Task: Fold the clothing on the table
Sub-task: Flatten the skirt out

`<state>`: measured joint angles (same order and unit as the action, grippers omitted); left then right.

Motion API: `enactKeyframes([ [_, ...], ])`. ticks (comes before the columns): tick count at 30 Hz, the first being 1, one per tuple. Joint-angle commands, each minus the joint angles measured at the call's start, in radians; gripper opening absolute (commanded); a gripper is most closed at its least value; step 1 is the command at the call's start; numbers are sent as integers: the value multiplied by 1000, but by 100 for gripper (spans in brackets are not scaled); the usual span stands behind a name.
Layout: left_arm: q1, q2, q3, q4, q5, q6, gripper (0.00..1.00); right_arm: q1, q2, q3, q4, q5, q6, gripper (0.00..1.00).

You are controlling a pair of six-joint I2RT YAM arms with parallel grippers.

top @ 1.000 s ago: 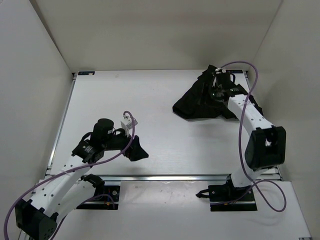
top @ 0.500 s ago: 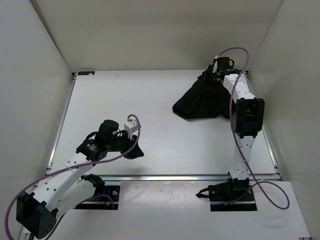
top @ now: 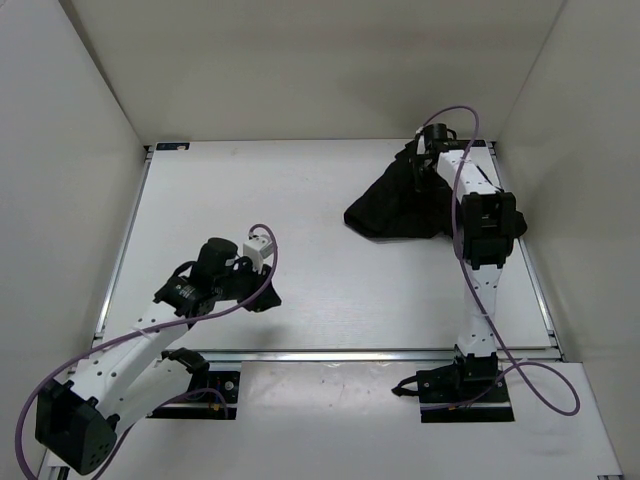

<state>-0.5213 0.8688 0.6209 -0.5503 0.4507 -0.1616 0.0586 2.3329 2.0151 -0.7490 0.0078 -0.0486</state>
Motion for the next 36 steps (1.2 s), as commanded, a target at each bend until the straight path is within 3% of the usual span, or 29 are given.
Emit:
enactKeyframes([
  [1,12,-24,0,-2,-39,-10,27,73,-159,10,-24,14,16,0],
  [4,18,-40,-1,-4,-75,-24,29,151,-272,-24,-72,41,45,0],
  [7,17,-53,-3,-7,-108,-41,36,234,-425,-163,-69,90,91,1],
  [12,69,-7,37,-45,-194,-85,53,328,-740,-610,35,15,226,0],
  [16,81,53,36,61,-167,-157,51,351,-1037,-919,154,-41,351,0],
  [21,115,240,98,154,-152,-222,45,267,-1309,-1260,220,-126,406,0],
  [26,37,473,244,197,-182,-266,51,181,-1443,-1389,203,-175,417,0],
  [31,-6,604,246,384,-167,-412,49,132,-1459,-1458,211,-204,395,0],
  [36,-32,749,335,414,-251,-478,50,133,-1491,-1466,220,-229,395,0],
])
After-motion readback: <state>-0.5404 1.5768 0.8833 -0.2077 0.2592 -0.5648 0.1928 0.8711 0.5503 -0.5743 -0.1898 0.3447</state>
